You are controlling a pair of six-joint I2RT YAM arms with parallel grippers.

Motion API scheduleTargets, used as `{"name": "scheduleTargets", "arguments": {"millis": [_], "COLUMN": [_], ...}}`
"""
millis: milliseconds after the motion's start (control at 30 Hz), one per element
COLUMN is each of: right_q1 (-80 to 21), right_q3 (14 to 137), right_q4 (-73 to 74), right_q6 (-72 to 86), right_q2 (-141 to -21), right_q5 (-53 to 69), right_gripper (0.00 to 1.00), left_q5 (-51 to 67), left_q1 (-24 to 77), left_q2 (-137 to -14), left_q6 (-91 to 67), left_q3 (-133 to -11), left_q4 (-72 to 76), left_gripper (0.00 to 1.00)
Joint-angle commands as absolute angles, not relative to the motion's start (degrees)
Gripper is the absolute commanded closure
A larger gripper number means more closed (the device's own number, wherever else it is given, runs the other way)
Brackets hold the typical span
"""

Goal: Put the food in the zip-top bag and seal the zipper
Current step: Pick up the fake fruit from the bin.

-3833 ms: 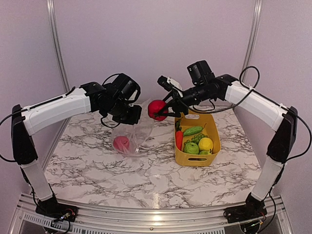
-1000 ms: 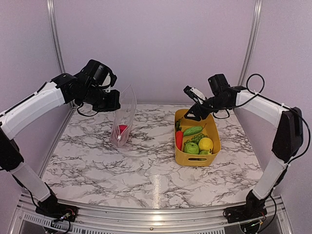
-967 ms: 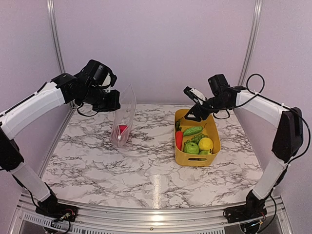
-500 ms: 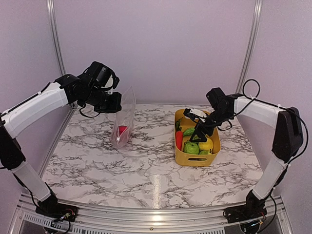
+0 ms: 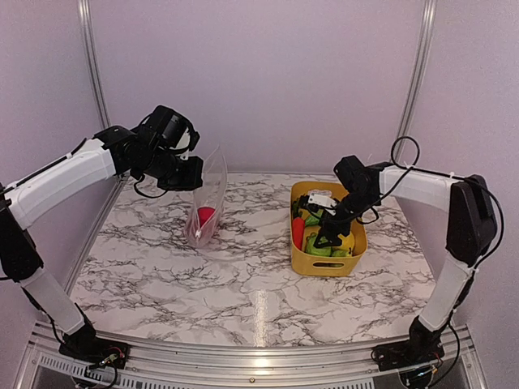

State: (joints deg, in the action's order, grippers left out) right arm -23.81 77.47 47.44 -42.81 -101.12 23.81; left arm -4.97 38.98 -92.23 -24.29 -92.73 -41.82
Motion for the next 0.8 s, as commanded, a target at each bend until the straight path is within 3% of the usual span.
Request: {"name": "scheduleTargets", "arguments": {"millis": [0, 400, 667, 767], "right_q1": [-25.72, -26.81, -26.81, -26.81], "right_q3": [77.66, 74.87, 76.81, 78.68], "right_q4": [48.16, 46.41, 47.37, 48.70], "right_q6": [-44.43, -44.41, -44.00, -43.80], "right_q2": [-103.33, -104.88, -102.77, -101.27], "right_q5": [21.02, 16.55, 16.79, 16.52], "right_gripper": [0.12, 0.17, 0.44, 0.50], "left_q5": [-4.81, -3.72, -2.55, -2.44], "left_q1": [38.67, 38.67, 38.67, 38.67], "left_q2": [-91.36, -91.57, -91.80, -91.66], "left_q6": [-24.52, -24.74, -25.06, -25.17], "left_q3": [-91.69, -90.77, -90.35, -90.35], "left_q4": [-41.09, -40.49, -39.83, -39.73], "left_gripper": [1.00, 1.00, 1.00, 1.00]}}
